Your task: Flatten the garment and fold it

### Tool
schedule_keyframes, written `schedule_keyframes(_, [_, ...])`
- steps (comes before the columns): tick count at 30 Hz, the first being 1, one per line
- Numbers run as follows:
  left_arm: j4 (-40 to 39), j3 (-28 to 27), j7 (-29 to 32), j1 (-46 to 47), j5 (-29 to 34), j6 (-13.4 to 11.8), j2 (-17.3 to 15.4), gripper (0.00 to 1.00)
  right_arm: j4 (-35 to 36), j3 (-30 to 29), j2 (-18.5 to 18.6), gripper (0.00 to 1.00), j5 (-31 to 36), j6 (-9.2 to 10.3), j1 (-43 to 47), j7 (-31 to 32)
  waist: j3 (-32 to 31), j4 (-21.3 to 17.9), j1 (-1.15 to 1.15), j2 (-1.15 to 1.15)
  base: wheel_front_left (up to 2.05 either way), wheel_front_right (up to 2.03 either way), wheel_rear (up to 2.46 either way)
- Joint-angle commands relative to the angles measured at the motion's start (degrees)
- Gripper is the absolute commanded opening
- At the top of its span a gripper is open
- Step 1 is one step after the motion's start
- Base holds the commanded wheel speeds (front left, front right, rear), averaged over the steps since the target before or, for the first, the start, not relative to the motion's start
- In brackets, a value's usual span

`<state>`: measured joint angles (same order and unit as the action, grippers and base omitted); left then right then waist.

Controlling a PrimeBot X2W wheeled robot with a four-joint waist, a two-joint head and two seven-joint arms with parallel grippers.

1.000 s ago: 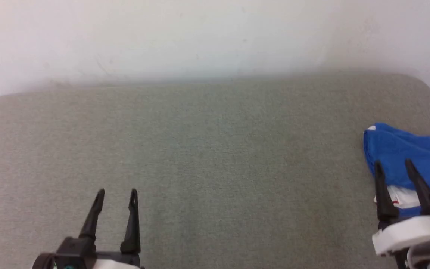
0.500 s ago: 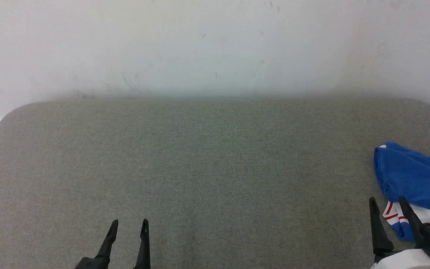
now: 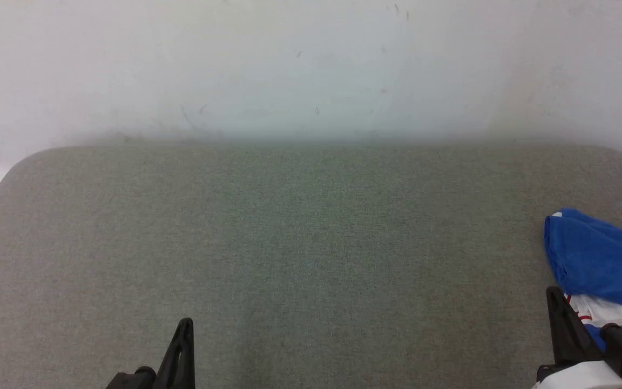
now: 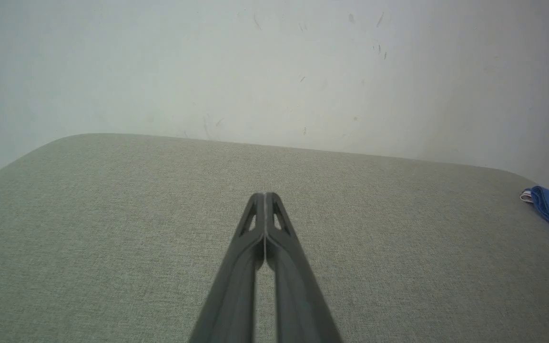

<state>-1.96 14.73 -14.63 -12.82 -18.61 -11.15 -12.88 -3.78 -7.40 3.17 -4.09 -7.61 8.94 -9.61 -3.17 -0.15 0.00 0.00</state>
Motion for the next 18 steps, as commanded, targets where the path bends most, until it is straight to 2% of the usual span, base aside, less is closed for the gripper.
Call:
schedule_keyframes(1, [0.02,-0.17,0.15,0.13,0.2,0.12,0.1,0.0,0.05,0.07,0.0,0.0,0.04,0.0,-0.09,0.1,0.03,0.0,0.0,0.0,0.0,0.0,0.0])
schedule_keyframes(18, [0.29,-2.16,2.14,1.88,2.72,1.63,1.46,0.0,0.56,1.07,-0.04,0.0,0.6,0.02,-1.31,1.41,0.46,0.02,0.0,0.0,0.0,0.0,0.0])
